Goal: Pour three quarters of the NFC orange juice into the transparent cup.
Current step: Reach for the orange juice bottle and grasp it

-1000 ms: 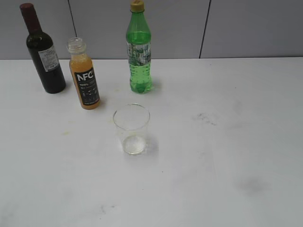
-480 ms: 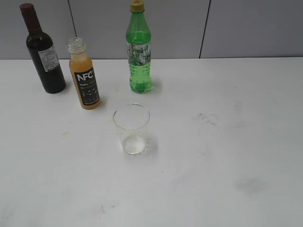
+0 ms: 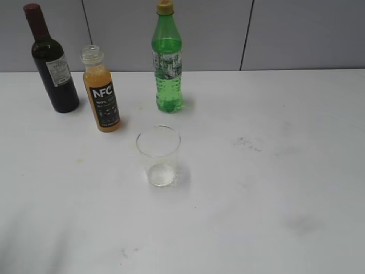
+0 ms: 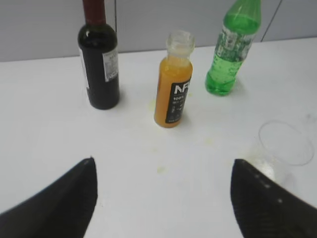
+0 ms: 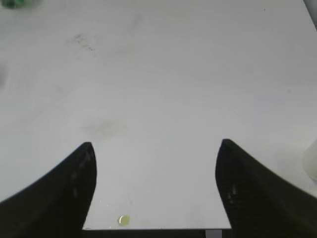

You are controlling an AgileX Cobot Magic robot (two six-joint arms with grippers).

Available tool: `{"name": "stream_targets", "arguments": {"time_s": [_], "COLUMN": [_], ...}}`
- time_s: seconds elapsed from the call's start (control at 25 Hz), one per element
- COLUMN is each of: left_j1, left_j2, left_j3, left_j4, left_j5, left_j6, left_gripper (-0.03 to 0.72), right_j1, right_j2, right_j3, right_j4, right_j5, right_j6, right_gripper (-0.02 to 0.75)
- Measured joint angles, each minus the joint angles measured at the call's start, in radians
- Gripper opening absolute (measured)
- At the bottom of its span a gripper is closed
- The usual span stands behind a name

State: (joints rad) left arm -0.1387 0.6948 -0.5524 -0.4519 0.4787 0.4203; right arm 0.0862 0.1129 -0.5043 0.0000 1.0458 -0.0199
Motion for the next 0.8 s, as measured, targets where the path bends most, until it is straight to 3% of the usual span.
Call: {"name": "stream_targets", "arguments": {"time_s": [0.28, 0.44, 0.64, 0.8], "left_j1": [-0.001, -0.001, -0.001, -0.001], "left_j2": [0.257, 0.392, 0.566, 0.707], "left_j3": [-0.055, -0.125, -0.229, -0.255], "left_j4": [-0.218, -0.331, -0.449, -0.616], "left_j5": [-0.006, -0.009, 0.012, 0.029], "left_j6": [0.291, 0.519, 0.722, 0.983], "left_gripper": [0.646, 0.646, 0.646, 0.646], "right_j1": [0.0, 0.0, 0.0, 0.0], "right_j2": [-0.095, -0.115, -0.119, -0.119], "right_j3": [0.0, 0.0, 0.0, 0.0], "right_j4": [0.0, 0.0, 0.0, 0.0], "right_j5": [-0.002, -0.003, -0.003, -0.003], "right_j6": [0.004, 0.006, 0.007, 0.007], "right_gripper": [0.573, 0.573, 0.573, 0.573]}}
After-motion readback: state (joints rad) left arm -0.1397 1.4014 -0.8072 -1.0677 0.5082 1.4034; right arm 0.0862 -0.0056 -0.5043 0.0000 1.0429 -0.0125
